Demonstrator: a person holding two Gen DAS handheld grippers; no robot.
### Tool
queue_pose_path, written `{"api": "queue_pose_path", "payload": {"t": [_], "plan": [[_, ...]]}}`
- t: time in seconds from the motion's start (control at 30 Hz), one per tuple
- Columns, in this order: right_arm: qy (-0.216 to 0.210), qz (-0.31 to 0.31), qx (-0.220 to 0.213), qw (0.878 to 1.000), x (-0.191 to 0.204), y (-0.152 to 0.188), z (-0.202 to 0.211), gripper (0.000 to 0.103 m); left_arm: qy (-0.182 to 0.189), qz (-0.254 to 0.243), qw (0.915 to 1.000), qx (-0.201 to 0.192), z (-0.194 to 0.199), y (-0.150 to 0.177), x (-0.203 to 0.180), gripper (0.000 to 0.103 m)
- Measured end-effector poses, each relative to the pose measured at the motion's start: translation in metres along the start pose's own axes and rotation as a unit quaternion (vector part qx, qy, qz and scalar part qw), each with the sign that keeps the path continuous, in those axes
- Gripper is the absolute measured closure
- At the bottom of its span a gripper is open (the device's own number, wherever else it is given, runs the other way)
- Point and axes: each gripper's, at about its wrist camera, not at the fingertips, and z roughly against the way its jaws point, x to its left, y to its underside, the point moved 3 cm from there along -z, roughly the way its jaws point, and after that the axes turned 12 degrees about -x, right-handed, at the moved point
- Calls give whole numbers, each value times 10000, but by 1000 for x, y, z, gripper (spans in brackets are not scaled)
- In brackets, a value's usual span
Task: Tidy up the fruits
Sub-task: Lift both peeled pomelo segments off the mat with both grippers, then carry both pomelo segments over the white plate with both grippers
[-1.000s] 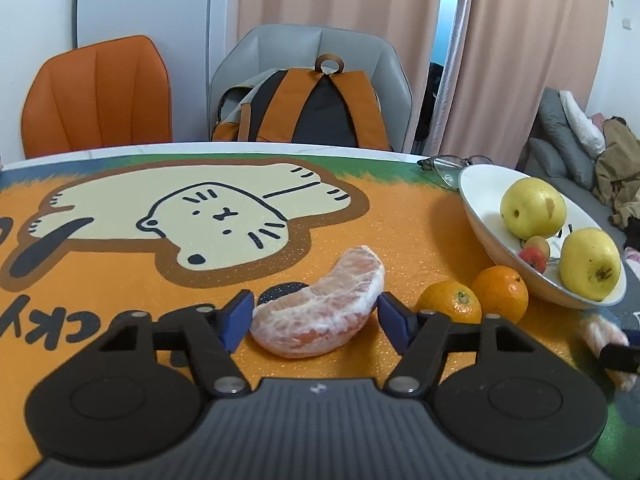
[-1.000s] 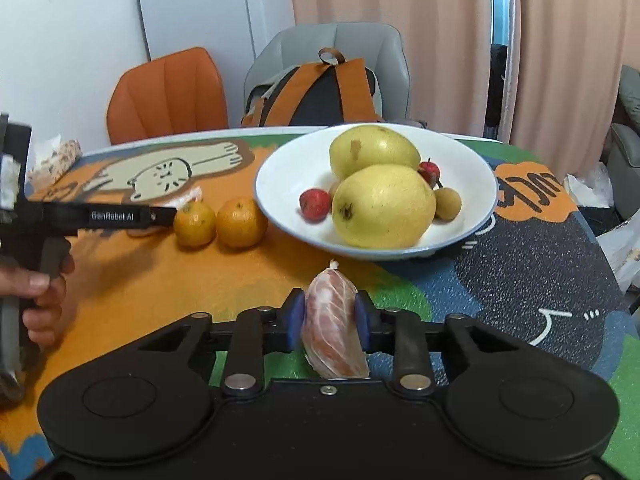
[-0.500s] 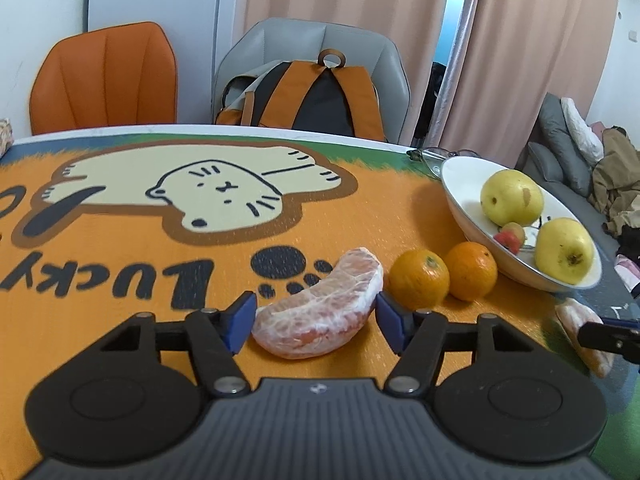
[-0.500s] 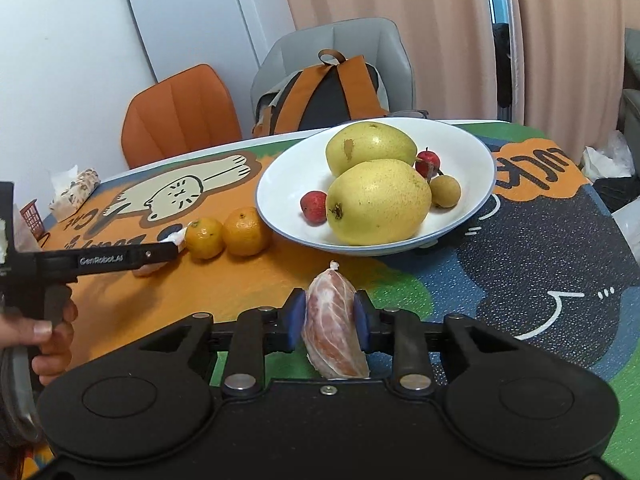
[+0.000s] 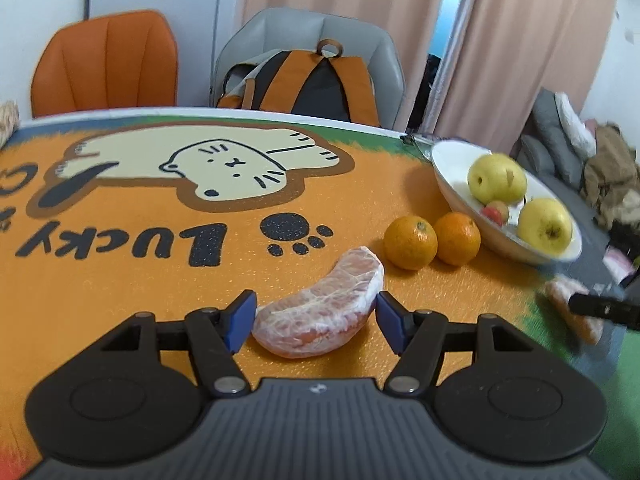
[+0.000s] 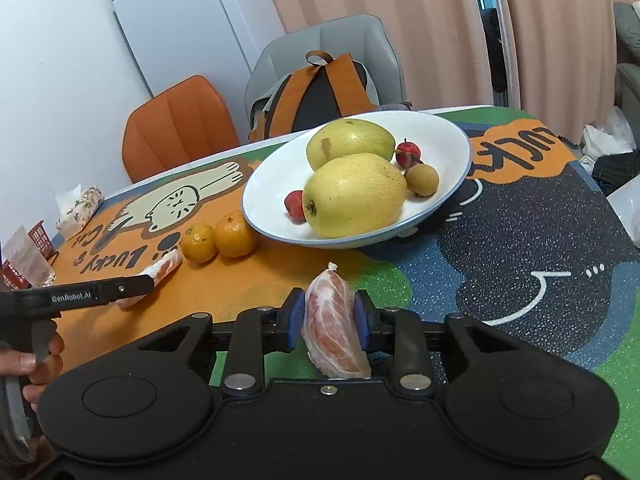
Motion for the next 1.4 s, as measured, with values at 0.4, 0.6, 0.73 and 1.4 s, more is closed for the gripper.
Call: {"api": "queue_pose_path", "payload": {"t": [0.4, 0.6, 0.73, 1.4], "plan": [[260, 641, -33, 9976, 19, 15, -7, 63, -209, -546, 9982, -144, 0, 9, -13, 38], [346, 828, 15, 9960, 23, 15, -8, 63, -127, -302, 9993, -156, 3, 6, -7, 40], [165, 505, -16, 9986, 19, 8, -4, 71, 32, -20, 9999, -118, 5, 3, -3, 41], [-67, 346, -419, 9985, 24, -23, 14, 77, 180, 263, 9984, -477, 29, -25, -6, 41]]}}
